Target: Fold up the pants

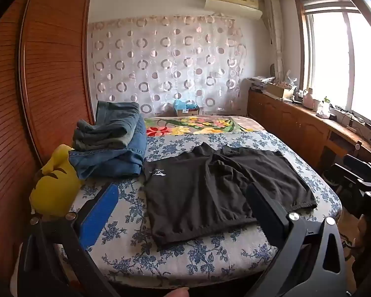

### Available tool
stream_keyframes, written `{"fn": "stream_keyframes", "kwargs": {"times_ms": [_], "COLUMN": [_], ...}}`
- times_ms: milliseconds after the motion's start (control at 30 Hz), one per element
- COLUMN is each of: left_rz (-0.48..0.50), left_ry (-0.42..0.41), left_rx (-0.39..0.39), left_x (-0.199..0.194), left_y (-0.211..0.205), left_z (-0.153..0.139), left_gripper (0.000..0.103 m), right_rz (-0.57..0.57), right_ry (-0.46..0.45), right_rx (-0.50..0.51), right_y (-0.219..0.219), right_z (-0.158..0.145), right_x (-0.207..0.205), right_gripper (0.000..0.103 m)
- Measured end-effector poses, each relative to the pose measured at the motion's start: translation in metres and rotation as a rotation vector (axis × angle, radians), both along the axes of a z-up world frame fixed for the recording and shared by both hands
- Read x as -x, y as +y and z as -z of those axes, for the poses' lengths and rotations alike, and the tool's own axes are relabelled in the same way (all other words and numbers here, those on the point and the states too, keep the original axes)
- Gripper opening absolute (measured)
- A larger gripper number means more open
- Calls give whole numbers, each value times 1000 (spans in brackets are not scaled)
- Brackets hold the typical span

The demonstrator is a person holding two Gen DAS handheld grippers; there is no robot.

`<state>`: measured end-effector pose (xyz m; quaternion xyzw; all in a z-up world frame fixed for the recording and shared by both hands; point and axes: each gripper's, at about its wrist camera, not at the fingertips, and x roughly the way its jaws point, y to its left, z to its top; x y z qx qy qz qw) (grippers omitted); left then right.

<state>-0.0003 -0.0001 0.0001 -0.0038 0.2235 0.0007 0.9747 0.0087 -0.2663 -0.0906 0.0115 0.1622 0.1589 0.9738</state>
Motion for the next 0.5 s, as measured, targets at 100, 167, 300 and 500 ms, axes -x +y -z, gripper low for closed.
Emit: {"fn": "stream_keyframes", "kwargs": {"times_ms": [100,167,300,500], "left_rz": [0,2,1,3], "left_ry": [4,5,5,8], "left_rx": [0,-1,0,-2], "left_x": [0,0,1,0], "left_y": [0,-1,-2,-3], "left_z": [0,1,1,1], "left_gripper": [103,103,103,103], "right_rz": [-8,-8,-11,-17], "right_ry": [0,3,7,2], "right_rx": [-6,-4,-7,-11], "right_y": [0,0,1,1], "right_z": [0,0,-1,-2], "right_x": [0,0,0,-1], "right_gripper": [103,103,103,103]}}
